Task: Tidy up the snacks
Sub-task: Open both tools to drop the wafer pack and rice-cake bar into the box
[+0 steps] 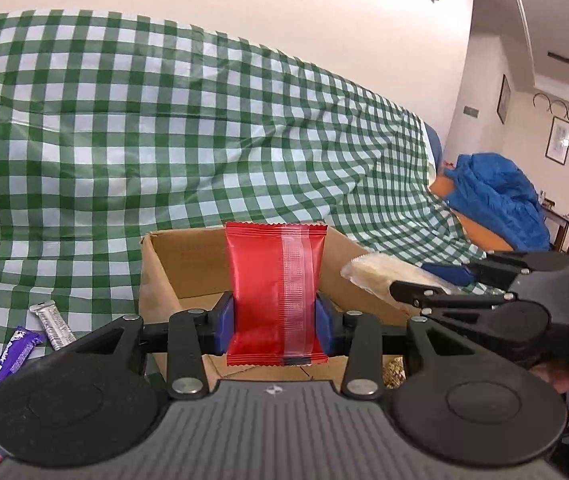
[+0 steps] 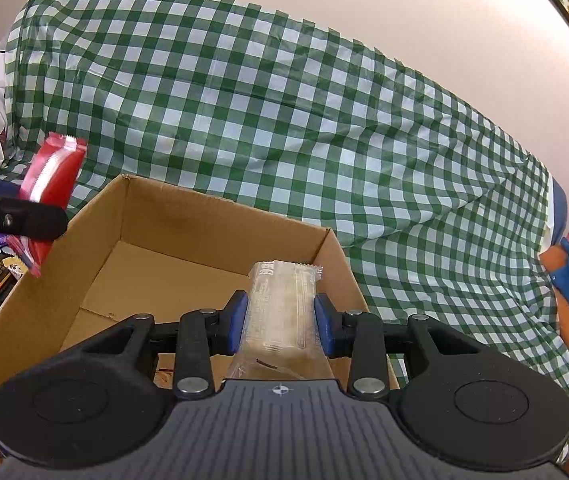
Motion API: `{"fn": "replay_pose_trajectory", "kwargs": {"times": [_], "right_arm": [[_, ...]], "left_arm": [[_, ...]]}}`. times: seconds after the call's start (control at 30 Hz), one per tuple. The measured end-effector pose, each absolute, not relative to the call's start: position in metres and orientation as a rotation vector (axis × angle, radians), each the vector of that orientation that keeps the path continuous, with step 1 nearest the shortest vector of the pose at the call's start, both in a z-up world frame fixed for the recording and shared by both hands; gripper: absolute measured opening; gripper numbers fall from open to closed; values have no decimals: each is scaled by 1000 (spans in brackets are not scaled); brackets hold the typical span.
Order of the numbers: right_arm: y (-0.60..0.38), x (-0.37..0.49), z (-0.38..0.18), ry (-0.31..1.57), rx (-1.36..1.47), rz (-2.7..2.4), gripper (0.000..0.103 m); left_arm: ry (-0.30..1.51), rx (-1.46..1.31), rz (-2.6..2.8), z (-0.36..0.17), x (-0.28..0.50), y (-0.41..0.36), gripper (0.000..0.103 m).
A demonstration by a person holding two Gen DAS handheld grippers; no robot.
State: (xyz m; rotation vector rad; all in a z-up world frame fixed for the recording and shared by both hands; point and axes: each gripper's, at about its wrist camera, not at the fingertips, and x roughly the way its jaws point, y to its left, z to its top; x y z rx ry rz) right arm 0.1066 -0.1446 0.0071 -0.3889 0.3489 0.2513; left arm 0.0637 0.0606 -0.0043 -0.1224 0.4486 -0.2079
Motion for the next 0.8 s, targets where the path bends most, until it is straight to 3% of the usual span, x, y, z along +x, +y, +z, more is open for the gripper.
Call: {"fn": "replay_pose_trajectory", "kwargs": {"times": [0.8], "right_arm": [[-144,110,2,354,-389,250,38]], "left_arm": [[442,-131,-216,-3,67,63,45]]}}
